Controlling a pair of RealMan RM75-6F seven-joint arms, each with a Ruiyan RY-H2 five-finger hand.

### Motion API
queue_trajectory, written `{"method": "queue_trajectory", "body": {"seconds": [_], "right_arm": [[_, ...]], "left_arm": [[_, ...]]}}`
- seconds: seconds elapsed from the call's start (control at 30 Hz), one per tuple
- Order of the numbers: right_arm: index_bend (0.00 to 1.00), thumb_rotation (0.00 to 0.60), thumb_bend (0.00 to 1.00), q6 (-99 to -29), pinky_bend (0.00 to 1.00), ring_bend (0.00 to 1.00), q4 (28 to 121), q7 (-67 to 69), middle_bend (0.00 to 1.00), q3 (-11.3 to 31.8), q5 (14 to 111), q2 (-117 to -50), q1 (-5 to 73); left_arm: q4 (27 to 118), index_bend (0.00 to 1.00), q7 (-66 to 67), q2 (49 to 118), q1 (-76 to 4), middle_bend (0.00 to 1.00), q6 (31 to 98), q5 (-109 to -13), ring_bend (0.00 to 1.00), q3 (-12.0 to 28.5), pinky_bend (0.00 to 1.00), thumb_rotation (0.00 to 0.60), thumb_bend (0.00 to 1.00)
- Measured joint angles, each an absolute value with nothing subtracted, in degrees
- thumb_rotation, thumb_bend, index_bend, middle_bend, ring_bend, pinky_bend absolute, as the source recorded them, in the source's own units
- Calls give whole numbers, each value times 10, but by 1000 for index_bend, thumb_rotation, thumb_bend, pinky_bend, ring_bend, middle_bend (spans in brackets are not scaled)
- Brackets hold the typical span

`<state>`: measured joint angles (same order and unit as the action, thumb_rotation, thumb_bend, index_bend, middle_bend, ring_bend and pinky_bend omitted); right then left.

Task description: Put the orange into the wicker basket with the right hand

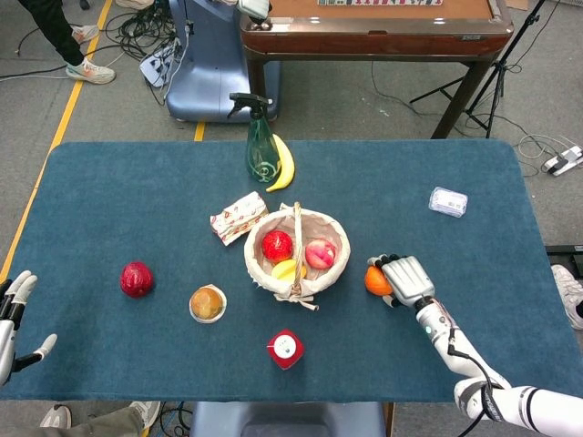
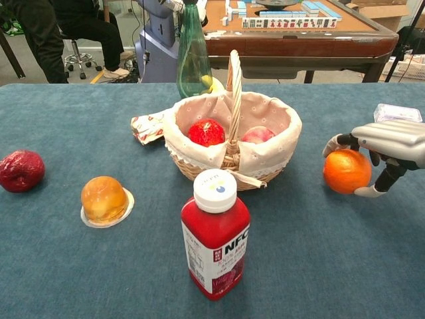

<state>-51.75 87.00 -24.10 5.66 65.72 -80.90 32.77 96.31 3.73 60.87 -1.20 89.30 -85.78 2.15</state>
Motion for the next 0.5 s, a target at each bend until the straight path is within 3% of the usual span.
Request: {"method": "queue_trajectory", "body": {"seconds": [0.3,0.5], "right_arm": [[397,600,369,-598,483,305,963,-195,362,73,725,-732,310],[397,600,367,-605,482,305,1010,-192,360,100,731,-704,322]], "left_arm": [[959,39,34,609,-13,0,891,-856,0,23,40,600,246],[958,39,33,610,-14,0,891,-858,0,24,40,600,246]]}}
